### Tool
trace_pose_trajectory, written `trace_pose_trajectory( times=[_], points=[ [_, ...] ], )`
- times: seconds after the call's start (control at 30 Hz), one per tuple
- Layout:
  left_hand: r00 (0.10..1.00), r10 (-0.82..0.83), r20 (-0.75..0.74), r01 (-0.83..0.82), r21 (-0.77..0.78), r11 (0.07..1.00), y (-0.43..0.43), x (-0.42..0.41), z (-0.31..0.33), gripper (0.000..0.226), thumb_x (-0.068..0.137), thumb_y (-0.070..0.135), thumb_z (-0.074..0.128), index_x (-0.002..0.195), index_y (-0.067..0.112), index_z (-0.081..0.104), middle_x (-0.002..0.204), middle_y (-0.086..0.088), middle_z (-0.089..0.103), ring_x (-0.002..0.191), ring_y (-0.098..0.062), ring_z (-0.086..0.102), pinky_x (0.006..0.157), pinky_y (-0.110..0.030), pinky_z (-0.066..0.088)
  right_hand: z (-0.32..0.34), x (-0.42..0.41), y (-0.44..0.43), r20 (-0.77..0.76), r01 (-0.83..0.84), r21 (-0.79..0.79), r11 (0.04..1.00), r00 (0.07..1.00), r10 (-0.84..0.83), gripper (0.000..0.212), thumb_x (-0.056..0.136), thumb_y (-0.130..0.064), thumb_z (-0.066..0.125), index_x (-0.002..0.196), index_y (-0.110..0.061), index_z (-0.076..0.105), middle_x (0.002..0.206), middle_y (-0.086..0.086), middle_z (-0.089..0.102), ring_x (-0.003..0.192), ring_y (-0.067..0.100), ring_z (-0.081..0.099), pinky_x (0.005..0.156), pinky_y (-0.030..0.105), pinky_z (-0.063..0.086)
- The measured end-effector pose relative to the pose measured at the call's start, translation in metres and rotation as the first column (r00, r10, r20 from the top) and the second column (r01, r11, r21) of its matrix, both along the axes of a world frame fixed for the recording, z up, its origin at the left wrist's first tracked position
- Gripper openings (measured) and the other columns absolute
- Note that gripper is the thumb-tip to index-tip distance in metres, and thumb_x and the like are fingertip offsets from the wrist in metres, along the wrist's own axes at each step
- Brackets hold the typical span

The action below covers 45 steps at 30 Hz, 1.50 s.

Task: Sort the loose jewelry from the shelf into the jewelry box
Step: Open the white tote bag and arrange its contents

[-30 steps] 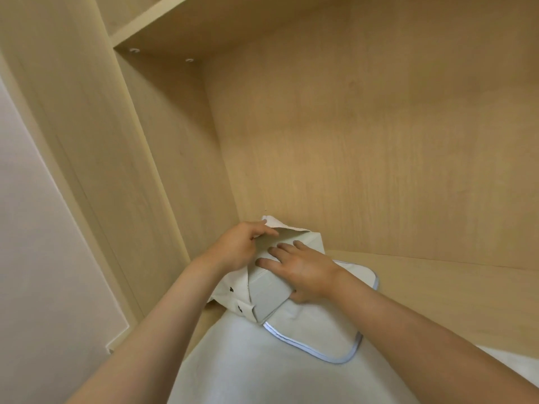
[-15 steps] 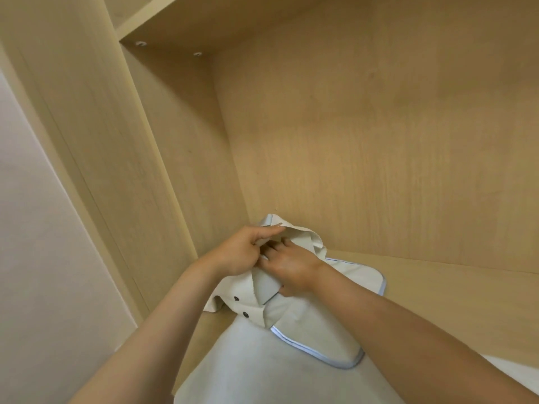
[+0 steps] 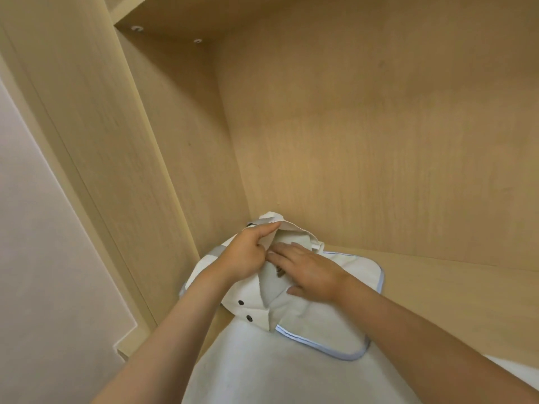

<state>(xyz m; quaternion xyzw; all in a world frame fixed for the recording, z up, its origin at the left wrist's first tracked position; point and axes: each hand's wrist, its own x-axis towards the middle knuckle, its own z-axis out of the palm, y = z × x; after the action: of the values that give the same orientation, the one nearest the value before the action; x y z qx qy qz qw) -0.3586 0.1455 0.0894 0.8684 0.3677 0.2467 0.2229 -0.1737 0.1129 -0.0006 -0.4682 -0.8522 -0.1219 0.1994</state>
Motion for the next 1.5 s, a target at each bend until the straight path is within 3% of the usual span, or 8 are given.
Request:
trace_pose_trajectory(
  times=[0.17, 0.27, 0.47, 0.67, 0.83, 1.0, 1.33, 1.5],
  points=[
    [0.984, 0.027, -0.177, 0.007, 0.188, 0.982, -0.011, 0.011, -0.017, 0.066, 0.087, 0.014, 0.059, 0.143, 0.044, 0.042, 0.134, 0.012, 0.058, 0.123, -0.008, 0.050, 0.097, -0.022, 0.043, -0.009, 0.040, -0.022, 0.070, 0.106, 0.019, 0.994, 0.992, -0.107, 0.018, 0.085, -0.024, 0.060, 0.102, -0.020, 0.060, 0.100, 0.001, 0.054, 0.091, 0.025, 0.057, 0.071, 0.039, 0.048],
    [0.903, 0.172, -0.394, -0.070, 0.260, 0.963, -0.008, 0.010, -0.031, 0.088, 0.075, 0.042, 0.070, 0.147, 0.051, 0.021, 0.126, 0.006, 0.050, 0.114, -0.021, 0.051, 0.089, -0.040, 0.050, -0.014, 0.035, -0.025, 0.169, 0.144, -0.179, 0.973, 0.979, -0.114, 0.028, 0.097, -0.027, 0.054, 0.124, -0.023, 0.062, 0.111, 0.000, 0.059, 0.103, 0.024, 0.059, 0.077, 0.040, 0.049],
    [0.865, 0.256, -0.431, -0.146, 0.272, 0.951, 0.006, 0.003, -0.037, 0.103, 0.072, 0.026, 0.077, 0.152, 0.043, 0.014, 0.128, -0.004, 0.049, 0.102, -0.025, 0.060, 0.080, -0.040, 0.055, -0.024, 0.017, -0.010, 0.254, 0.097, -0.154, 0.983, 0.966, -0.055, 0.036, 0.100, -0.017, 0.049, 0.135, -0.022, 0.055, 0.121, 0.006, 0.059, 0.101, 0.032, 0.059, 0.078, 0.044, 0.051],
    [0.872, 0.280, -0.402, -0.142, 0.339, 0.930, 0.007, 0.005, -0.045, 0.098, 0.074, 0.027, 0.075, 0.150, 0.046, 0.015, 0.121, -0.002, 0.051, 0.102, -0.026, 0.058, 0.080, -0.042, 0.053, -0.032, 0.013, 0.000, 0.423, 0.106, 0.015, 0.994, 0.900, -0.102, 0.012, 0.079, -0.015, 0.070, 0.089, -0.023, 0.070, 0.080, -0.002, 0.062, 0.071, 0.024, 0.064, 0.050, 0.028, 0.040],
    [0.871, 0.282, -0.403, -0.123, 0.378, 0.918, 0.004, 0.009, -0.046, 0.109, 0.073, 0.027, 0.079, 0.149, 0.050, 0.004, 0.118, -0.002, 0.049, 0.098, -0.026, 0.059, 0.076, -0.044, 0.054, -0.027, 0.009, 0.000, 0.318, 0.137, 0.009, 0.991, 0.939, -0.133, 0.024, 0.082, -0.006, 0.064, 0.101, -0.018, 0.071, 0.092, 0.001, 0.065, 0.089, 0.024, 0.064, 0.064, 0.033, 0.048],
    [0.865, 0.293, -0.407, -0.154, 0.340, 0.928, 0.001, 0.024, -0.034, 0.111, 0.075, 0.016, 0.073, 0.151, 0.045, -0.002, 0.117, -0.004, 0.048, 0.089, -0.027, 0.060, 0.070, -0.041, 0.053, -0.010, 0.035, -0.029, 0.269, 0.064, 0.133, 0.989, 0.958, -0.098, 0.033, 0.051, 0.001, 0.081, 0.075, -0.018, 0.067, 0.067, -0.003, 0.056, 0.061, 0.018, 0.059, 0.044, 0.024, 0.042],
    [0.916, 0.137, -0.377, -0.076, 0.172, 0.982, -0.020, 0.053, -0.037, 0.096, 0.081, 0.034, 0.074, 0.153, 0.041, 0.011, 0.132, -0.004, 0.050, 0.114, -0.026, 0.056, 0.092, -0.040, 0.050, -0.003, 0.059, -0.092, 0.247, 0.154, -0.100, 0.983, 0.961, -0.125, 0.014, 0.085, -0.010, 0.055, 0.089, -0.018, 0.066, 0.081, -0.001, 0.058, 0.077, 0.022, 0.059, 0.060, 0.038, 0.048],
    [0.996, 0.008, -0.092, -0.006, 0.017, 1.000, -0.035, 0.041, -0.010, 0.082, 0.078, -0.016, 0.035, 0.145, 0.030, 0.044, 0.152, 0.004, 0.038, 0.142, -0.014, 0.033, 0.109, -0.019, 0.026, 0.011, 0.052, -0.084, -0.097, 0.170, -0.138, 0.976, 0.978, -0.184, 0.034, 0.090, -0.014, 0.046, 0.112, -0.023, 0.069, 0.109, -0.005, 0.066, 0.101, 0.018, 0.061, 0.080, 0.034, 0.049]
  ],
)
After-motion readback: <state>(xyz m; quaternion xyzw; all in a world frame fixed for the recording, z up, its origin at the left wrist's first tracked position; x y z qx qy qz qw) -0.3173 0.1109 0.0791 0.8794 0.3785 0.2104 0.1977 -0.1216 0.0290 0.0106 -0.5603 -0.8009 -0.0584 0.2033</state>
